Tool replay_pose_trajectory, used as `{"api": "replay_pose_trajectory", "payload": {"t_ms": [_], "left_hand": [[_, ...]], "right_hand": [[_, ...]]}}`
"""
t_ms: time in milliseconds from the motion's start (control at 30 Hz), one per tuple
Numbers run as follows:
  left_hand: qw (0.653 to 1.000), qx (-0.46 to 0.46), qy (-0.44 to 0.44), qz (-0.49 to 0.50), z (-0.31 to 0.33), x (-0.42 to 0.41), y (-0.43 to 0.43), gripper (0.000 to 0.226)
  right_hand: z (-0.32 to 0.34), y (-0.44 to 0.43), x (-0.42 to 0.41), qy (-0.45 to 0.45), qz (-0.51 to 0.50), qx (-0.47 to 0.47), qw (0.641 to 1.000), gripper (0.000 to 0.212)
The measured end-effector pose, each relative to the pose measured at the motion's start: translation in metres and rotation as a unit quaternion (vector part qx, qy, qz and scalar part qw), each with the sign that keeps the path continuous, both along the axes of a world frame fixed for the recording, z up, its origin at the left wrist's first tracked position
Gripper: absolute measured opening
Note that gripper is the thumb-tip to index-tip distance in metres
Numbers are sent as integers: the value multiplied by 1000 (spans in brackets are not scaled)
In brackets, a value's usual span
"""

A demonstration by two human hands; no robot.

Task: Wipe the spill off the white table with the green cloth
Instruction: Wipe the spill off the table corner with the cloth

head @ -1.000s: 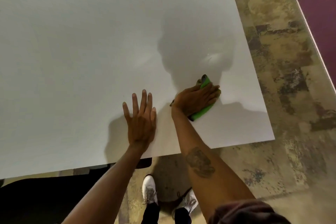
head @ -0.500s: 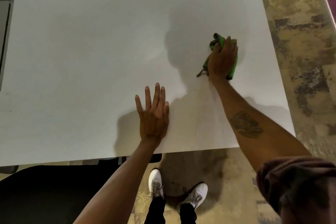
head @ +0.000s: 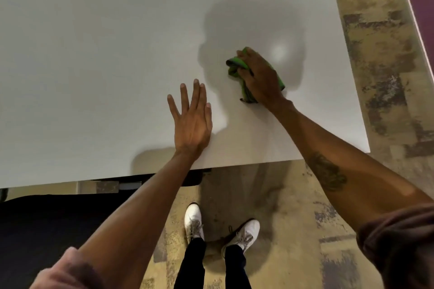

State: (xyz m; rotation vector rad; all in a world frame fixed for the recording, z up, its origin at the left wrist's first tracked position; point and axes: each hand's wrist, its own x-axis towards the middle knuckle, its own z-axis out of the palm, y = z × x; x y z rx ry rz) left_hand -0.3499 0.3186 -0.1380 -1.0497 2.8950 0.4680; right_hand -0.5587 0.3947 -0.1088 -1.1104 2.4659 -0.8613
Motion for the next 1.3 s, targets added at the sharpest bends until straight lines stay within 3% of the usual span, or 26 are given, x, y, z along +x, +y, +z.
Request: {"api": "replay_pose_trajectory", "payload": {"t_ms": [233, 600, 767, 1067, 1300], "left_hand": [[999, 24, 23, 26, 5, 1, -1, 58], [981, 116, 157, 18, 11, 26, -6, 53], [982, 125, 143, 13, 13, 43, 0, 53], [996, 43, 84, -7, 12, 55, 9, 53], [998, 12, 60, -19, 9, 52, 11, 54]], "right_hand": [[-1, 27, 57, 39, 95, -16, 995, 38], [-6, 77, 127, 34, 199, -5, 979, 41], [-7, 94, 148, 35, 239, -7, 970, 42], [-8, 118, 175, 36, 305, -14, 952, 42], [-5, 119, 178, 142, 332, -10, 932, 48]]}}
